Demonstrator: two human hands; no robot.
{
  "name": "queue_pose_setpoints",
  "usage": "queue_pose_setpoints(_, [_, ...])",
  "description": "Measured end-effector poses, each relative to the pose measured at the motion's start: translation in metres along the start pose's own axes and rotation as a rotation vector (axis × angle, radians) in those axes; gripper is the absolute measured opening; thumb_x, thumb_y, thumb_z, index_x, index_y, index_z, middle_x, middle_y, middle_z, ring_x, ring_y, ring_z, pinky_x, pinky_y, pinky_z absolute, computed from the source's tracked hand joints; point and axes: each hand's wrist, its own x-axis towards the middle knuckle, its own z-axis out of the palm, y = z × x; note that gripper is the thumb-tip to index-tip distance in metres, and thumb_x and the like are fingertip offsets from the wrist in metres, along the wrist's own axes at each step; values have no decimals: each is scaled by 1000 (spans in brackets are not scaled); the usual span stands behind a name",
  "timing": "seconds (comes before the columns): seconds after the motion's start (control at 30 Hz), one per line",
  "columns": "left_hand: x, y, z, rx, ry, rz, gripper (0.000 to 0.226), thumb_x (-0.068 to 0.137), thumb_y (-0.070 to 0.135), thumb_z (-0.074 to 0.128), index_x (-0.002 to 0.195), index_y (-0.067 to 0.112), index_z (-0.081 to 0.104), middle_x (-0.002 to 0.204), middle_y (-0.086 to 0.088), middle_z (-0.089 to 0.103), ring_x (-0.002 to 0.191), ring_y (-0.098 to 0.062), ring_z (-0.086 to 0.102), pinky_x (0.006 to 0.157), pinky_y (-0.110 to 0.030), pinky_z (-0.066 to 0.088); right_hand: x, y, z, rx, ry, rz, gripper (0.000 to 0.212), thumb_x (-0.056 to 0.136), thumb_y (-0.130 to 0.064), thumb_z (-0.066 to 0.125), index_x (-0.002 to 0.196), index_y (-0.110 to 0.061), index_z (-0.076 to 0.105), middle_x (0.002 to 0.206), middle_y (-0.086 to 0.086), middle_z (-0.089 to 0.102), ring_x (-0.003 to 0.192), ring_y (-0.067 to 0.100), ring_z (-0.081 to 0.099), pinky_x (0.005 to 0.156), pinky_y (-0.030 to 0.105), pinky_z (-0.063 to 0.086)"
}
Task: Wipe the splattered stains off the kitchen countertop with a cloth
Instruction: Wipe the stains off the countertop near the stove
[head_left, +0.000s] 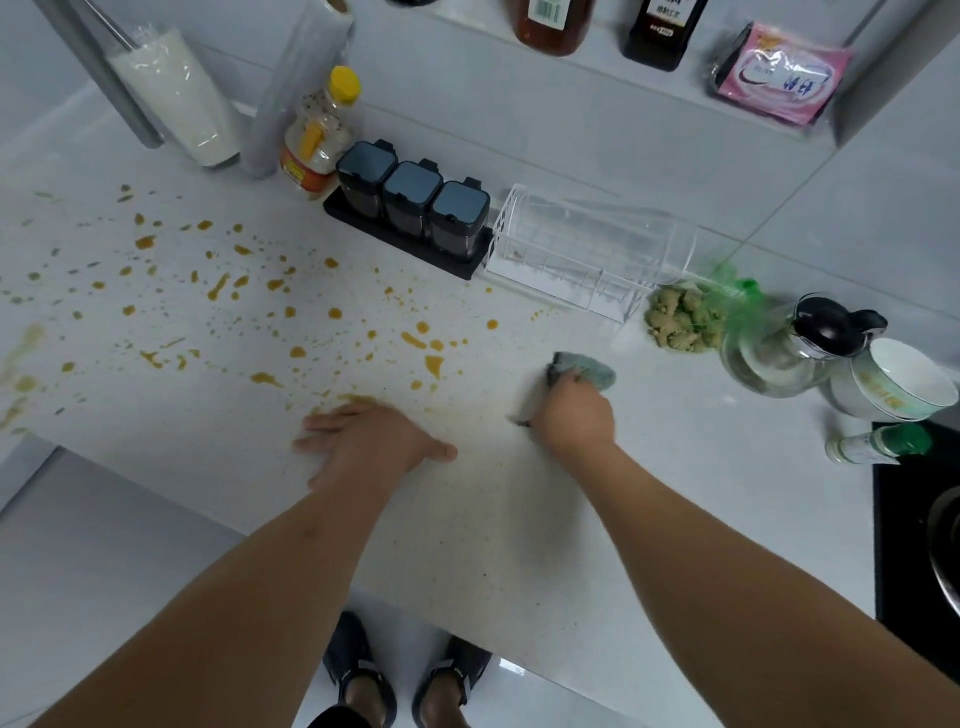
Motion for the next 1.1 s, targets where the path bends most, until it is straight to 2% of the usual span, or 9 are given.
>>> queue_pose_setpoints(0.13, [-2,-1,2,-6,22,-9,182,34,84,86,157,-7,-11,163,-40,-9,150,-61,-3,114,-77,17,-21,-49,16,192,-116,-185,78,79,-32,62,144,-2,31,125,16,55,103,37,62,72,36,45])
queue_pose_setpoints(0.27, [-3,0,0,1,12,-9,181,36,84,87,158,-7,-11,163,-40,-9,151,-60,-4,114,-77,17,-17,-46,14,23,-109,-323,50,83,-25,72,124,-7,52,111,12,57,104,34,62,70,34,44])
queue_pose_setpoints(0.4, [-2,1,-1,-1,5,-6,180,36,83,87,158,-6,-11,163,-40,-9,150,-61,-5,113,-78,17,-8,-25,9,-168,142,-489,66,80,-62,71,126,-15,63,130,9,49,121,30,46,99,40,43])
queue_pose_setpoints(0.47, [0,1,1,0,8,-12,181,35,84,87,158,-6,-12,162,-41,-10,150,-61,-5,113,-78,16,-9,-18,14,-168,115,-556,77,80,-69,64,133,-14,57,137,9,48,129,30,43,107,41,38])
queue_pose_setpoints(0.57, [2,0,2,-8,11,-2,180,36,85,86,158,-6,-11,162,-41,-11,149,-63,-5,112,-79,16,-12,-17,25,-118,45,-577,75,86,-58,61,145,-13,45,148,14,40,135,36,39,110,44,37])
queue_pose_setpoints(0.7, [1,0,4,1,9,26,173,46,85,82,157,-9,-11,161,-44,-9,149,-64,-3,112,-79,17,-27,-43,43,-100,114,-598,64,88,-46,64,141,-13,52,141,17,46,127,39,43,103,44,39])
queue_pose_setpoints(0.9, [7,7,6,-44,50,-23,100,97,50,49,158,-11,-2,164,-39,-3,150,-61,1,116,-76,14,-40,-91,65,8,136,-421,55,98,-58,44,138,-22,53,134,13,45,120,35,41,97,45,40])
queue_pose_setpoints(1.03, [19,-8,18,-135,203,112,95,87,49,60,155,-7,23,159,-41,14,145,-64,20,113,-77,25,-35,-89,60,17,93,-457,52,95,-47,52,135,-14,52,129,17,45,115,37,45,93,45,45])
queue_pose_setpoints(1.1, [17,-8,17,-90,142,79,110,85,56,66,156,-9,14,160,-42,9,146,-65,14,112,-77,24,-27,-84,55,33,58,-506,44,90,-39,61,123,-11,58,122,15,47,110,35,48,88,41,48])
